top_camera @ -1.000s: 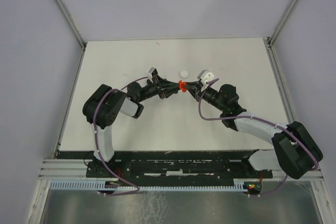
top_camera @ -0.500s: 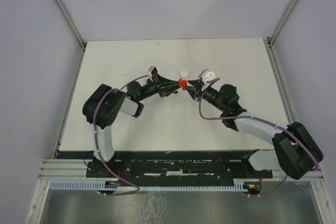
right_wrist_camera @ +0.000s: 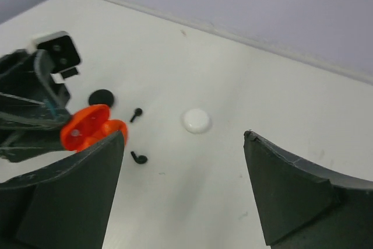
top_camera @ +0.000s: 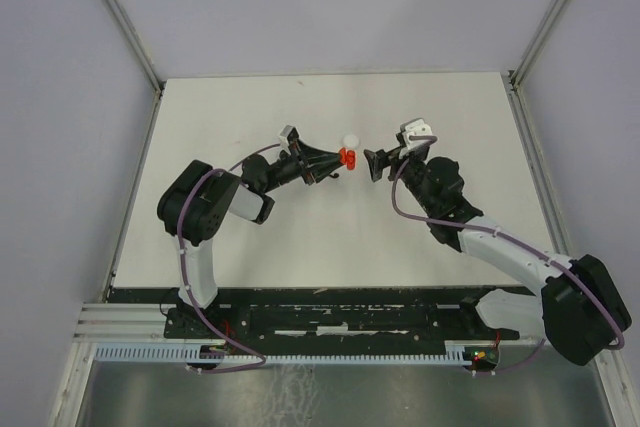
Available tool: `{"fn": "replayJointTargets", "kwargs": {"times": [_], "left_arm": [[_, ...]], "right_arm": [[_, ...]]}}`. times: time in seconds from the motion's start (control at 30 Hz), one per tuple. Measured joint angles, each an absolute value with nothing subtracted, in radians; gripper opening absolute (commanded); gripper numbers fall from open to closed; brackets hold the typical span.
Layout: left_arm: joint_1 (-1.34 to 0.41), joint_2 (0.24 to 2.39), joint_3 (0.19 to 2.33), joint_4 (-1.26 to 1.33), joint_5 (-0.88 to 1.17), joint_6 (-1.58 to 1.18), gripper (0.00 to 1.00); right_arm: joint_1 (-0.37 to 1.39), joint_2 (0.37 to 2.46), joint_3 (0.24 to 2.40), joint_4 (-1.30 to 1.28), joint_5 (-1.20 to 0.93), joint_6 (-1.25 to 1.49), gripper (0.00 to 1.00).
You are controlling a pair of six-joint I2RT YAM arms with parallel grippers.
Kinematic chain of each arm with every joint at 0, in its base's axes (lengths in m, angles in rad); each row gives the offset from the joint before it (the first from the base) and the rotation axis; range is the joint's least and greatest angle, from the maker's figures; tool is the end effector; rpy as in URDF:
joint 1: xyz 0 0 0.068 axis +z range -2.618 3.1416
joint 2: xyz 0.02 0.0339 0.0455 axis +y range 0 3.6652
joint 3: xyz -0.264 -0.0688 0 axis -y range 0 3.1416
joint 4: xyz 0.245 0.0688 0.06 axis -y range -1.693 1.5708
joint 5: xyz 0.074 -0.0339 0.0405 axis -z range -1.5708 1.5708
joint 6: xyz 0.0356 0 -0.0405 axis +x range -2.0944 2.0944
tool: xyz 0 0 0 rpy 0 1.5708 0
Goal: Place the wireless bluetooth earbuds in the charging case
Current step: Place the earbud in the charging case, then close the charging case.
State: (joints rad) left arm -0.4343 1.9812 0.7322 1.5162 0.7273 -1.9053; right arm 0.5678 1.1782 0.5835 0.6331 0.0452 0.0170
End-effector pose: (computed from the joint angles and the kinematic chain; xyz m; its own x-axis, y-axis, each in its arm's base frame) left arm 0.3137 -0.1716 0.1687 -0.9250 -0.3487 0.1508 -0.0679 -0.2388 -0.9687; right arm 0.2243 0.1412 0.2741 0.0239 0.0354 -0.9991 -0.4996 0.8660 0.0187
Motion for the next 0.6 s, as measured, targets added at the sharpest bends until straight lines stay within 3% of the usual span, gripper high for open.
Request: {"fn": "replayJointTargets", "kwargs": {"times": [0.07,0.3,0.6], "left_arm": [[-0.434,1.981,0.732,1.516,0.714,-1.905,0.03],[-0.434,1.981,0.732,1.517,0.665,-1.905,0.03],[-0.451,1.981,0.732,1.517,0.621,-1.905,0.03]], "right_arm": [[0.567,1.181,0.606,0.561,0.127,0.031,1.00],[0.568,1.263,0.610,0.432,0.203,0.067,0.99],[0.614,1.378,0.598,0.467,0.179,0.082,0.99]]}}
